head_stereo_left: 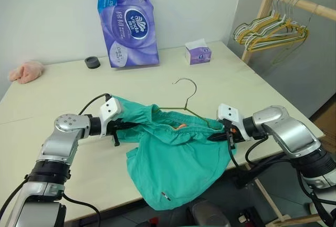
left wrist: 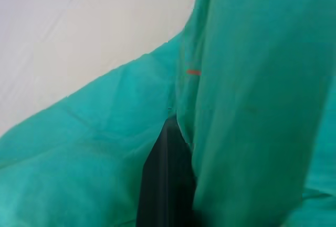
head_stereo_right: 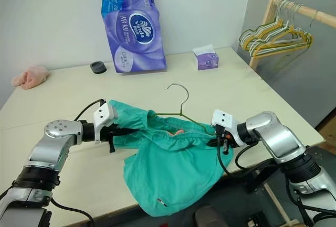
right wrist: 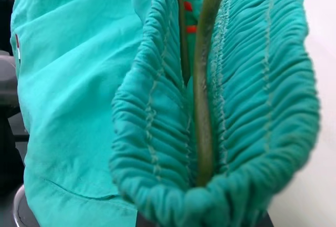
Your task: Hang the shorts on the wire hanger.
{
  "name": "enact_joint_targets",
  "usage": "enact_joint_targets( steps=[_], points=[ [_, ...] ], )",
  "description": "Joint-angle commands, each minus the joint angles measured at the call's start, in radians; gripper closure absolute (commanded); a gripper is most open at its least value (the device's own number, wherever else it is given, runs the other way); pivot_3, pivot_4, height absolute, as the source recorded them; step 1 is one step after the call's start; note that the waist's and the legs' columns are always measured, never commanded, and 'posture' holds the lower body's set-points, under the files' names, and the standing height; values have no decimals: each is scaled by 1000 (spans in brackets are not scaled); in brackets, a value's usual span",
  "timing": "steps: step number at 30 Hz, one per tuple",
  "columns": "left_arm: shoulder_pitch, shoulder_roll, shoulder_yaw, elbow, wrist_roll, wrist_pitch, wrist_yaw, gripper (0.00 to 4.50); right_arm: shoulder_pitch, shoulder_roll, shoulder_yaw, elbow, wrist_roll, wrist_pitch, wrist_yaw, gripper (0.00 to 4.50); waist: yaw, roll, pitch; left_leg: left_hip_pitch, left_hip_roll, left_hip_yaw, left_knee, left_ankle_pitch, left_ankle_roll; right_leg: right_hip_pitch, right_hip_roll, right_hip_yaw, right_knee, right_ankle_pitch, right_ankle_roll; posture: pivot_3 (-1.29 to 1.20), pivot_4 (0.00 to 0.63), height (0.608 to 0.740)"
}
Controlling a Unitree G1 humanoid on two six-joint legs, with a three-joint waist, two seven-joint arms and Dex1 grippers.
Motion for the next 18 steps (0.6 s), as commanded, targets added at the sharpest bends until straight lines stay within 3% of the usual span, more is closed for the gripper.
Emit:
enact_joint_targets(
  steps=[1, 8, 11, 13, 18],
  points=[
    [-5, 22, 26, -45, -19, 24, -7, 3659, -26, -3, -35, -33, 18, -2, -9, 4500, 1, 0, 0, 0, 0, 0, 0, 0, 0, 0, 0, 0, 0, 0, 0, -348, 26, 740],
    [-10, 9, 62, -14, 30, -99, 85, 1663, -28, 1, -34, -27, 21, -6, -20, 4500, 1, 0, 0, 0, 0, 0, 0, 0, 0, 0, 0, 0, 0, 0, 0, -344, 21, 740],
    [-17, 3, 125, 0, 17, -129, 166, 1663, -21, 6, -44, -26, 27, 2, -35, 4500, 1, 0, 0, 0, 0, 0, 0, 0, 0, 0, 0, 0, 0, 0, 0, -346, 21, 740],
    [-4, 5, 177, -19, -31, -49, 202, 1663, -13, 13, -61, -18, 35, 18, -56, 4500, 0, 0, 0, 0, 0, 0, 0, 0, 0, 0, 0, 0, 0, 0, 0, -346, 20, 740],
    [81, 26, 257, -130, -108, 5, 184, 1663, 20, 38, -133, -7, 70, 91, -142, 4500, 0, 0, 0, 0, 0, 0, 0, 0, 0, 0, 0, 0, 0, 0, 0, -338, 15, 740]
  ],
)
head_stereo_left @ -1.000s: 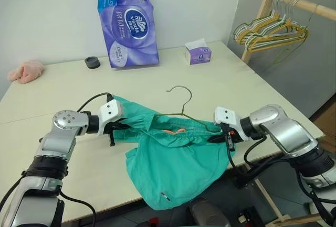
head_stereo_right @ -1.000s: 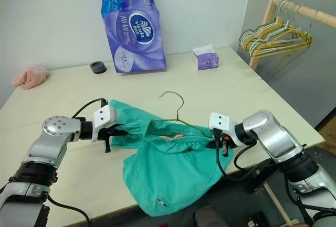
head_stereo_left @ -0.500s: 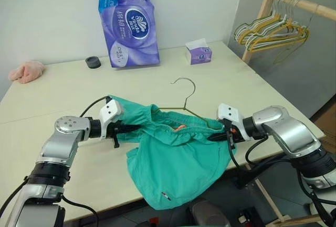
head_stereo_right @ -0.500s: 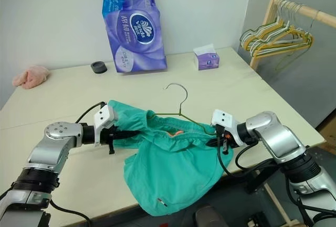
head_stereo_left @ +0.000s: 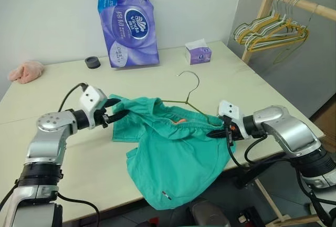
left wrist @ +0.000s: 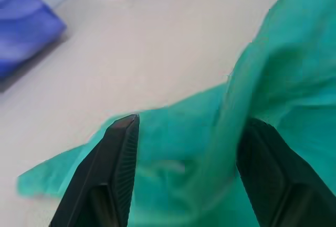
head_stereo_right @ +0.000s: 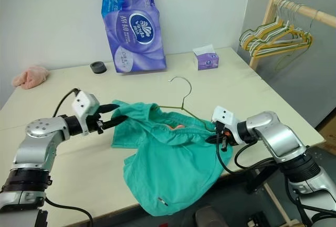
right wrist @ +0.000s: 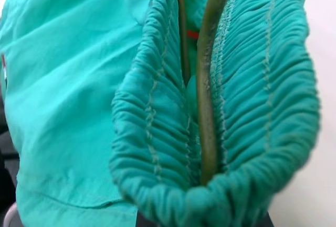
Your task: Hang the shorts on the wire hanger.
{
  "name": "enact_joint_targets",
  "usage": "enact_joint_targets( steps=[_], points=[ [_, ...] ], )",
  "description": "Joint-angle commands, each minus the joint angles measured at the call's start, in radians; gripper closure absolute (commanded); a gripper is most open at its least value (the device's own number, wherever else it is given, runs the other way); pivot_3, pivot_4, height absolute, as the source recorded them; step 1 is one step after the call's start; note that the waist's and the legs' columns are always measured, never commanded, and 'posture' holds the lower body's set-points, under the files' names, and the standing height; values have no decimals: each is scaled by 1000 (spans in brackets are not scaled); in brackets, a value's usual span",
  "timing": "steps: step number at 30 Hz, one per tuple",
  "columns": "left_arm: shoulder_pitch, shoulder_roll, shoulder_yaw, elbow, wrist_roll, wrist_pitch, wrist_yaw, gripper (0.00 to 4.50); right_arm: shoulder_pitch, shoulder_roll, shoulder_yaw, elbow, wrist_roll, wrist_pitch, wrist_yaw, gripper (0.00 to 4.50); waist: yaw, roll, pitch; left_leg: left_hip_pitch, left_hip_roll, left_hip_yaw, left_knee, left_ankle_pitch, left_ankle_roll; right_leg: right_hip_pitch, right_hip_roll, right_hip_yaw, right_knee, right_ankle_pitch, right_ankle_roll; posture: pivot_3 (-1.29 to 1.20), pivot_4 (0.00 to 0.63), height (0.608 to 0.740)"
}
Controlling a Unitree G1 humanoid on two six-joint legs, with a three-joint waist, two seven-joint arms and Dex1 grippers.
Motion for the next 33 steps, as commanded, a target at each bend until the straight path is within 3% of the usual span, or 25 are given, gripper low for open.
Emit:
enact_joint_targets(
  steps=[1, 9, 15, 23, 27, 30, 33],
  points=[
    [47, 29, 61, -125, -72, 42, -19, 1663, 24, 18, -99, -10, 40, 64, -76, 4500, 2, 0, 0, 0, 0, 0, 0, 0, 0, 0, 0, 0, 0, 0, 0, -337, 15, 740],
    [149, 37, -33, -456, -239, 233, -139, 1663, 225, 11, -302, -121, 98, 217, -238, 4500, 24, -1, -1, 0, -1, 1, 0, 0, 0, 1, -1, 1, 0, 0, 0, -365, 26, 740],
    [1, -41, -152, -533, -339, 369, -145, 1663, 395, -20, -534, -266, 156, 393, -341, 4500, 22, 0, 0, 1, -1, 4, 1, 0, 0, 2, 2, 3, -1, -1, 2, -460, 59, 740],
    [-184, -168, -285, -479, -285, 351, -114, 1663, 580, -41, -789, -378, 159, 454, -435, 4500, -28, 5, 4, 1, 0, 6, -1, 0, 0, 2, 9, 5, -3, -4, 5, -520, 79, 740],
    [-287, -311, -403, -442, -167, 291, -23, 1663, 665, -59, -960, -398, 132, 508, -483, 4500, -48, 8, 9, 1, -1, 8, -1, -1, 1, 6, 9, 7, -9, -4, 7, -568, 98, 740],
    [-327, -372, -453, -417, -95, 251, 14, 1663, 690, -93, -1019, -391, 128, 535, -497, 4500, -78, 8, 11, 4, -1, 11, -2, -4, 6, 14, 9, 10, -16, -5, 8, -594, 104, 740],
    [-383, -458, -492, -366, -65, 231, 38, 1663, 717, -172, -1110, -354, 114, 575, -489, 4500, -108, 8, 14, 6, -1, 15, -3, -5, 8, 16, 8, 12, -17, -7, 11, -614, 109, 740]
  ],
)
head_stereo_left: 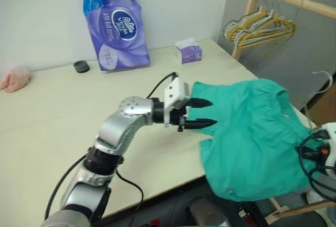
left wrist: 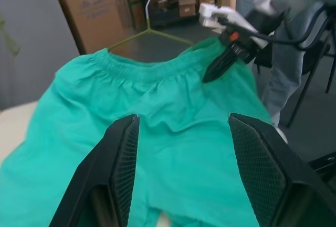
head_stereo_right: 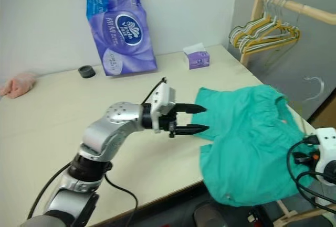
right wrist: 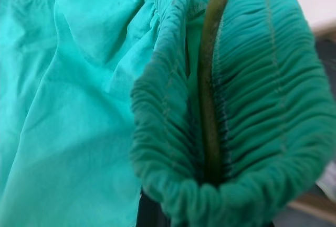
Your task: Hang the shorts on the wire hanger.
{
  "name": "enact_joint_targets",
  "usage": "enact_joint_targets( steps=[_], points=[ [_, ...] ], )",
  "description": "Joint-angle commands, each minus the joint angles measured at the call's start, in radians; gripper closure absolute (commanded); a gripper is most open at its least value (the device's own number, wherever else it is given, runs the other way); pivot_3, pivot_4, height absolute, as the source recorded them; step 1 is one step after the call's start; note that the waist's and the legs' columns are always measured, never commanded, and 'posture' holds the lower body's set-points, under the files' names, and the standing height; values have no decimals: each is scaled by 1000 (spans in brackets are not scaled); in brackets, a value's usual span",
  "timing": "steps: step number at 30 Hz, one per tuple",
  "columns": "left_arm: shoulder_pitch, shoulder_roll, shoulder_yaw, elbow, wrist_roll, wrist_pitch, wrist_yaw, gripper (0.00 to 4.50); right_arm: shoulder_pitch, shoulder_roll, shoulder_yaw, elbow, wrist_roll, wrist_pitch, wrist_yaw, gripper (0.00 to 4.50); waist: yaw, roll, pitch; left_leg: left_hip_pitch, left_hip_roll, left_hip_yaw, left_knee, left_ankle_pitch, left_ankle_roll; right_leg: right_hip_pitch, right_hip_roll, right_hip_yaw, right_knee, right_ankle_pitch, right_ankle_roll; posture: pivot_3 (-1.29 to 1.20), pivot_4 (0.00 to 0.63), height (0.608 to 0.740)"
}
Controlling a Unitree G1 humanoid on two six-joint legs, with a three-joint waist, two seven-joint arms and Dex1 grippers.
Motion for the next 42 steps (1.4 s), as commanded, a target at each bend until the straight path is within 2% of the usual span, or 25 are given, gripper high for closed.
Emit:
enact_joint_targets(
  steps=[1, 5, 11, 13, 17, 23, 27, 31, 36, 42],
  points=[
    [-69, -67, -29, 43, 43, -45, 32, 1663, 14, -84, -124, 13, -23, 29, 1, 4500, -20, 0, 2, 0, 0, 1, 0, 0, 0, 0, 0, 0, -1, 0, 1, -630, 113, 740],
    [-182, -157, -38, 179, 97, -113, 51, 1663, 46, -213, -212, 118, -67, 6, 20, 4500, -62, -5, 10, 1, 0, 3, -1, -3, 5, 1, 0, 2, -3, -2, 4, -651, 127, 740],
    [-279, -240, -13, 307, 144, -177, 101, 1663, -52, -343, -177, 282, -81, -79, 22, 4500, -128, -5, 25, 3, 0, 10, -3, -8, 12, 3, -1, 3, -8, -3, 5, -645, 135, 740],
    [-318, -270, 2, 359, 170, -208, 148, 1663, -156, -389, -111, 364, -78, -130, 0, 4500, -149, -8, 29, 6, -1, 13, -4, -8, 13, 4, -1, 6, -8, -4, 6, -630, 139, 740],
    [-355, -307, 21, 406, 196, -247, 200, 1663, -377, -436, 64, 563, -103, -281, -42, 4500, -177, -5, 38, 15, -2, 23, -13, -8, 12, 10, -2, 19, -17, -3, 9, -599, 146, 740],
    [-394, -335, 39, 424, 211, -254, 242, 1663, -721, -442, 357, 861, -187, -470, -48, 4500, -169, -3, 60, 18, -3, 29, -13, -8, 12, 12, -4, 27, -20, 1, 15, -552, 160, 740],
    [-399, -341, 43, 412, 220, -246, 263, 1663, -912, -410, 485, 1068, -245, -551, -39, 4500, -149, 0, 77, 19, -4, 32, -13, -8, 12, 12, -6, 28, -19, 2, 18, -514, 170, 740],
    [-396, -342, 45, 399, 222, -234, 271, 1663, -1037, -375, 541, 1202, -273, -554, -29, 4500, -133, 1, 83, 19, -4, 32, -13, -8, 12, 12, -6, 29, -18, 2, 18, -499, 174, 740],
    [-405, -340, 41, 399, 214, -219, 256, 1663, -1131, -350, 544, 1311, -277, -509, -50, 4500, -115, 2, 85, 19, -4, 32, -13, -8, 12, 12, -7, 30, -17, 2, 18, -501, 173, 740],
    [-438, -357, 45, 415, 200, -212, 232, 1663, -1190, -330, 486, 1363, -241, -394, -105, 4500, -106, 2, 87, 19, -5, 33, -13, -8, 12, 12, -7, 30, -18, 2, 19, -509, 173, 740]
  ],
)
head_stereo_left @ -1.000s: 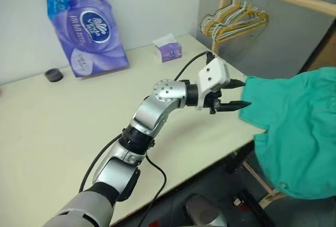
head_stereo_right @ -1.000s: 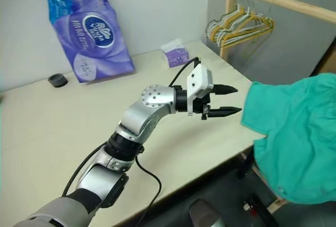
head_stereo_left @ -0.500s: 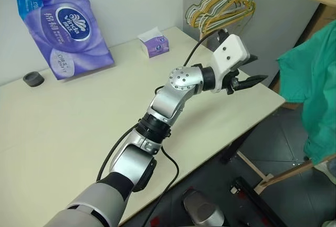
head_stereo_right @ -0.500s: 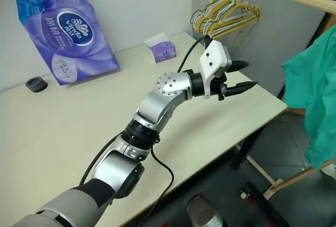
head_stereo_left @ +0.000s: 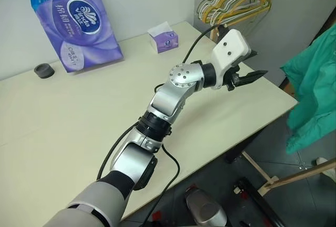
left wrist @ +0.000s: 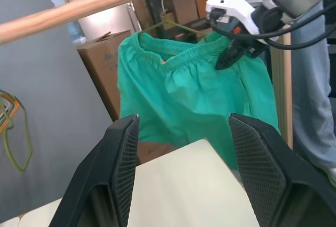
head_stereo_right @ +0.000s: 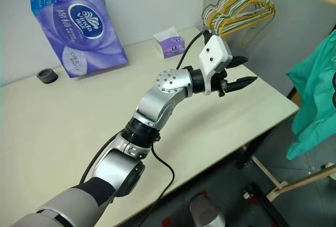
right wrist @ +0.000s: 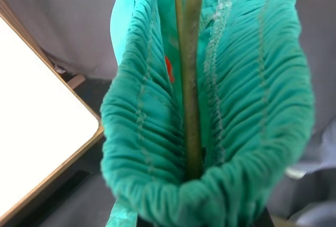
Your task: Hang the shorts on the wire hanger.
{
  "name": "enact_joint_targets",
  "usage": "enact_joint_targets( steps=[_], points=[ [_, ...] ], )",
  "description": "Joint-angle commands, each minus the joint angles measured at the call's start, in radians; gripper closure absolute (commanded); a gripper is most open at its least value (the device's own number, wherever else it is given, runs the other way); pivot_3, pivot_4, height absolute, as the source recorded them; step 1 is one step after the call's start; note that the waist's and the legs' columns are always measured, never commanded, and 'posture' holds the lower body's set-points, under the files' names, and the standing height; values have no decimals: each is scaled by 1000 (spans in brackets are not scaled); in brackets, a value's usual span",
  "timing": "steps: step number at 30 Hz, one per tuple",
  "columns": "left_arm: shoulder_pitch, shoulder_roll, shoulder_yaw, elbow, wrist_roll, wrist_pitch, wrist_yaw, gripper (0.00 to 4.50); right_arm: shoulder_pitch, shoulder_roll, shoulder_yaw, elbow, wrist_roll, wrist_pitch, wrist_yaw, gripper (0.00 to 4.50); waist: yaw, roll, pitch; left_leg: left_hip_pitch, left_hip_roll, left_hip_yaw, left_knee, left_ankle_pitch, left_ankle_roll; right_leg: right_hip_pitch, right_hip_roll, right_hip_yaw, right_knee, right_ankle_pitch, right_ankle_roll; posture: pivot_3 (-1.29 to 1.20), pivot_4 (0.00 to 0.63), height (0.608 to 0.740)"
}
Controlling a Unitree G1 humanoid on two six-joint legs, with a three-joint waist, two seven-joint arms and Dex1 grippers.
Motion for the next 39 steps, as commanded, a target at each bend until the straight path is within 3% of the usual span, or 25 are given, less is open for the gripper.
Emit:
enact_joint_targets(
  steps=[1, 5, 18, 19, 21, 31, 39],
  points=[
    [-37, -14, 20, -27, -17, 1, -17, 1663, -55, -10, -79, 6, 21, 58, -64, 4500, 1, 0, 0, 0, 0, 0, 0, 0, 0, 0, 0, 0, 0, 0, 0, -514, 170, 740],
    [-49, -26, 18, -27, -34, 21, -50, 1663, -50, -9, -152, -4, 45, 137, -114, 4500, 9, 0, 0, 0, -2, 0, 0, 0, 0, 0, -2, 0, 0, 0, 1, -523, 164, 740],
    [-76, -26, 25, -21, -100, 111, -158, 1663, 122, 58, -320, -316, 146, 331, -142, 4500, 8, 3, -1, -3, -12, 1, 2, 0, 0, 0, -13, -1, 0, -1, 12, -537, 149, 740],
    [-75, -27, 23, -21, -98, 109, -158, 1620, 117, 67, -341, -332, 154, 359, -153, 3976, 8, 3, -2, -3, -12, 1, 2, 0, 0, 0, -13, -1, 0, -1, 12, -537, 147, 740],
    [-74, -28, 22, -21, -97, 107, -159, 1620, 114, 86, -371, -368, 162, 397, -173, 3504, 7, 3, -2, -3, -12, 0, 2, 0, 0, 0, -13, -1, 0, -1, 12, -540, 145, 740],
    [-75, -29, 19, -13, -85, 91, -168, 1620, 102, 112, -426, -462, 155, 410, -267, 23, -1, 4, -2, -3, -12, 0, 2, 0, 1, 0, -13, -1, 0, -1, 12, -546, 139, 740],
    [-74, -32, 17, -9, -77, 82, -170, 1620, 103, 145, -382, -576, 90, 348, -394, 23, -18, 5, -3, -3, -12, 0, 2, 0, 1, 0, -13, -1, 0, -1, 12, -549, 134, 740]
  ],
)
